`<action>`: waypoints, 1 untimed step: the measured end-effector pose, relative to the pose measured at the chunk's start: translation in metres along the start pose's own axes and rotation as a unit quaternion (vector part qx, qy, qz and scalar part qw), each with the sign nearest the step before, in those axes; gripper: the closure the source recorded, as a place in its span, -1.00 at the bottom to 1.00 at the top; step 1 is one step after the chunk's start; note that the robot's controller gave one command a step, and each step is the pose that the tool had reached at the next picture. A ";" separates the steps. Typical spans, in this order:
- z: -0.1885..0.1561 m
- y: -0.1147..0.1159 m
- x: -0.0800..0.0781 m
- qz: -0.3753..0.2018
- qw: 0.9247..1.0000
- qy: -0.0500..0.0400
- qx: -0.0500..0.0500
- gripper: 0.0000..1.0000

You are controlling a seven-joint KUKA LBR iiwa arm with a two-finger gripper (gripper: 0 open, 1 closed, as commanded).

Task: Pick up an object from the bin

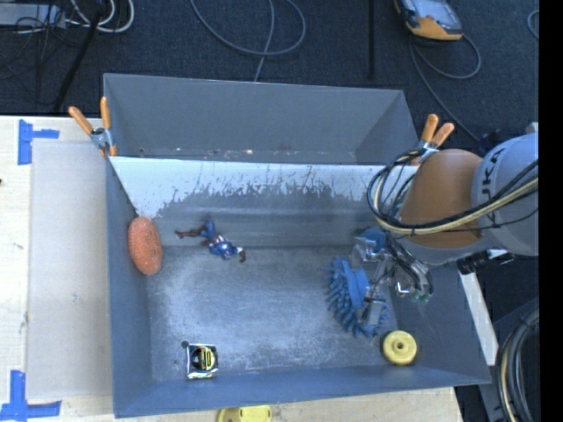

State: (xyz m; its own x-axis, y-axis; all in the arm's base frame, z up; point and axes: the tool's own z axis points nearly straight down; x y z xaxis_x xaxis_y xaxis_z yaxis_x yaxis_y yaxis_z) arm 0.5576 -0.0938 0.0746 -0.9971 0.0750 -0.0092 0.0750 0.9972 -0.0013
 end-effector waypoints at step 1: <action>0.000 -0.040 -0.035 0.227 0.974 0.005 -0.002 1.00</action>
Offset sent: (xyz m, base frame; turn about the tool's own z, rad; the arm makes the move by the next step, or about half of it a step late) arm 0.0000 0.0000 0.0000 0.0000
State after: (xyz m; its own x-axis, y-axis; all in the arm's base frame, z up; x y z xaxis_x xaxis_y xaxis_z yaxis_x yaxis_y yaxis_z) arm 0.5892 -0.1367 0.0749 -0.8609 0.5089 0.0015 0.5089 0.8608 0.0048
